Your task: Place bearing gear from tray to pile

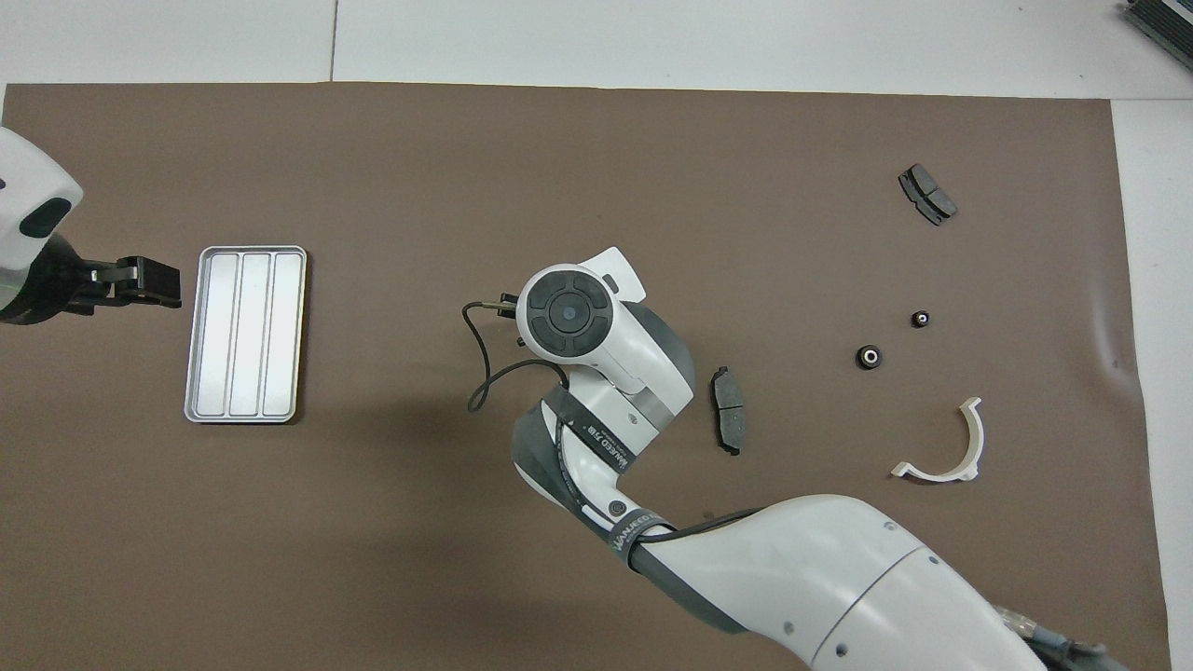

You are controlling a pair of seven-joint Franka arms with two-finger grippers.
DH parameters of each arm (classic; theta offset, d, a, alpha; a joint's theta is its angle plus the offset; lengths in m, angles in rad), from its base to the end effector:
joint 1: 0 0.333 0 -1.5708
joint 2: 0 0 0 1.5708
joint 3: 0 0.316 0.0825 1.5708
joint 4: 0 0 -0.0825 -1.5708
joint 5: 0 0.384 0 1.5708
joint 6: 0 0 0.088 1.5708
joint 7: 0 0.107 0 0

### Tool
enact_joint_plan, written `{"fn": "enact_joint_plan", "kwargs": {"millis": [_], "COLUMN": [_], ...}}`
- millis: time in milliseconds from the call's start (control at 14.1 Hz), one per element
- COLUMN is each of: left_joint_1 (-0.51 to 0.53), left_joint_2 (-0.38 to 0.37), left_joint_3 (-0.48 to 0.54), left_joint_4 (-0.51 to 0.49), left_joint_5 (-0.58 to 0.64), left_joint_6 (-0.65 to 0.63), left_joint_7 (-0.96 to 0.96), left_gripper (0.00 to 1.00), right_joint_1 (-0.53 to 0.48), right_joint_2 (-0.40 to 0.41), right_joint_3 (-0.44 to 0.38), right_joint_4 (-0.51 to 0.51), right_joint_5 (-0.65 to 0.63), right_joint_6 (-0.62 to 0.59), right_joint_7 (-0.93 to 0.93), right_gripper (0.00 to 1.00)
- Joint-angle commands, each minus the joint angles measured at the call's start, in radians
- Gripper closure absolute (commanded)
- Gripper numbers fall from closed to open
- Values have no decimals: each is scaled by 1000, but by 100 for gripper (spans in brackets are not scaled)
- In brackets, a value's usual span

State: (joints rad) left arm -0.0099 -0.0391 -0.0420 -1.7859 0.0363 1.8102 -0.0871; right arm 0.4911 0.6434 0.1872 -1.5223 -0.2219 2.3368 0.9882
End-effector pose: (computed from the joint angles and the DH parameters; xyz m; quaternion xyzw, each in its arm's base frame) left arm 0.5566 -0.0263 0.5648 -0.9992 -0.0138 -0.0329 0.0163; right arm 0.5813 0.4336 0.3052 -0.9893 0.1081 -0.0861 0.0464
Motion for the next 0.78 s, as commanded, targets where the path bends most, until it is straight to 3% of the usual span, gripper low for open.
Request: {"fn": "enact_joint_plan", "kwargs": {"millis": [0,142,355,497,639,710], "left_joint_1": [-5,-5,-5,-1,-4,-7], "left_joint_2": [-16,17,125,201,255,254], "left_joint_3": [4,5,4,-2,-4,-2], "left_joint_4": [-15,43,221,316,393,390], "left_joint_5": [4,-9,-9,-10,-13,-22], "left_joint_6": [8,-18,-109,-175,-190,-190], "left_joint_7": [10,10,9,9,9,9], "left_gripper": [19,20,21,24,26,26], "right_joint_1": [3,23,24,24,23,9], "right_joint_2": [31,55,55,53,44,27], "right_joint_3": [1,0,0,0,0,0], "right_joint_4": [16,14,25,28,31,31], "right_joint_5": [-28,-28,-30,-56,-60,-62], "right_joint_6": [30,58,27,-22,-34,-39], "right_joint_7": [26,29,29,27,20,15], "right_gripper": [35,37,52,69,100,100]}}
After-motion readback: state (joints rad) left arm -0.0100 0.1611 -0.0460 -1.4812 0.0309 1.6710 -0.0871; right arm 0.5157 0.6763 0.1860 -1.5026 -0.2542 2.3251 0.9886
